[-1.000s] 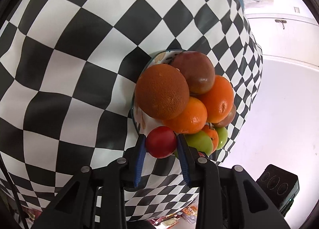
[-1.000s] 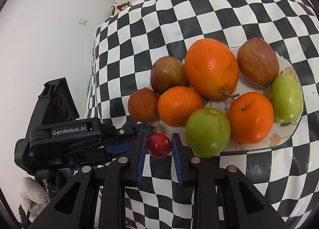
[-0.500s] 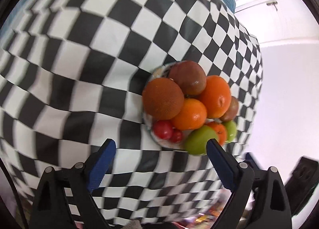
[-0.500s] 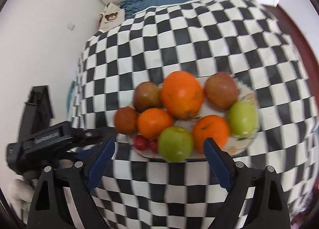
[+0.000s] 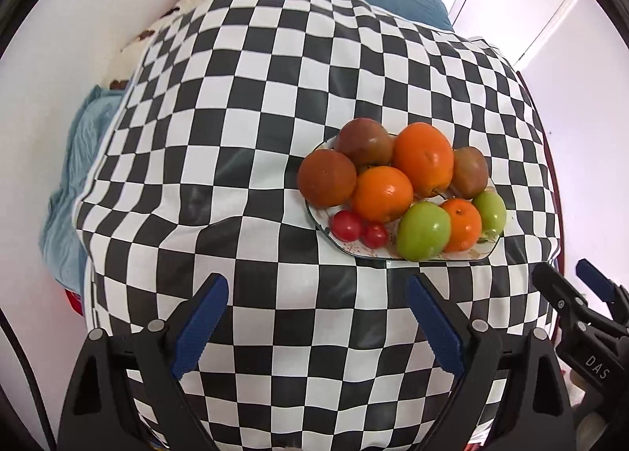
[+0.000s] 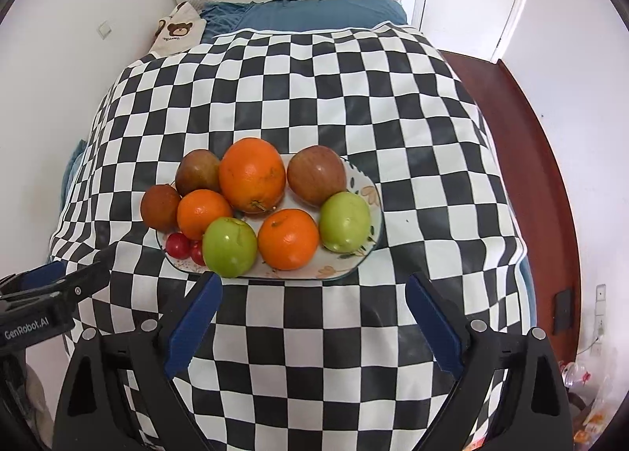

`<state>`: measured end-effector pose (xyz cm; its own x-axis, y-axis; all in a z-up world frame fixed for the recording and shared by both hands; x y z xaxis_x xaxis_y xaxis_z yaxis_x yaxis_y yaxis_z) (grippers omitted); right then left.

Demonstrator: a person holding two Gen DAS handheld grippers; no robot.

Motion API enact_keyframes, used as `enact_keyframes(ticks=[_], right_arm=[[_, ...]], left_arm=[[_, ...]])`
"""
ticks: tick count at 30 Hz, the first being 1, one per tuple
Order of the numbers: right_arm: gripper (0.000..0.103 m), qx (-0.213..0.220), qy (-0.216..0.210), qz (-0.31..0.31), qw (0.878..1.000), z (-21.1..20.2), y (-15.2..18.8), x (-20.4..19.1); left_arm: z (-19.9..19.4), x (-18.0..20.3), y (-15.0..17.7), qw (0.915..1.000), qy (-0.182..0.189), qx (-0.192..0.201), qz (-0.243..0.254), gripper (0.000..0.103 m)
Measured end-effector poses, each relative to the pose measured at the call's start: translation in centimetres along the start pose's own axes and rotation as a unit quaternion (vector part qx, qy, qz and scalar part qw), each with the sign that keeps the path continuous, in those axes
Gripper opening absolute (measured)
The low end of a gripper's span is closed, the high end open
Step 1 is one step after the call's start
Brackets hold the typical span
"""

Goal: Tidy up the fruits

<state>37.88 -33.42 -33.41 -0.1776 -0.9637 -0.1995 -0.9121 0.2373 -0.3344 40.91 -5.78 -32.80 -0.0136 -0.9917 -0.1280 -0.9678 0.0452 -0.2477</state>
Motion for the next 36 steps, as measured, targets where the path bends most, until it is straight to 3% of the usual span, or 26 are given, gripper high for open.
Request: enact_keyframes(ticks=[12,21,28,36], right_arm=[[0.097,0.029,-0.001,0.014,0.999,-4.0,1.1,1.3],[0.097,0.083,-0.016,-0.010,0.996,-12.7,2.1,-0.3],[0.097,0.112,-0.026,-0.023,0.993,-18.5,3.4,-1.5],[0.097,0.131,-0.029,-0.028,0.991,-23.3,4.6,-2.2]], left_arm=[[-4.3,1.7,0.4,0.9985,-0.009,0.053,0.009,0.094],[-12.5,2.1,2.3,0.9933,-0.003,0.113,0.023,0.094],[-17.2,1.6,3.7,0.9906,0.019,0.134,0.020,0.094],[-20.4,0.7,5.2,0.9880,0.020,0.152,0.015,0.094]])
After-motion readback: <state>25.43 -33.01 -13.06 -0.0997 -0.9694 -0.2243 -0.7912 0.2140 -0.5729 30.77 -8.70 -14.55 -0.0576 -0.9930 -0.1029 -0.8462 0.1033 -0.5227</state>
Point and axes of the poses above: each gripper's, at about its wrist camera, not at the fingertips, and z roughly the way its jaws point, x to its right, y to its underside, the point moved 6 cm from there along z, roughly the way its jaws point, and after that the axes turned 11 degrees about -y, right-handed, at the moved point
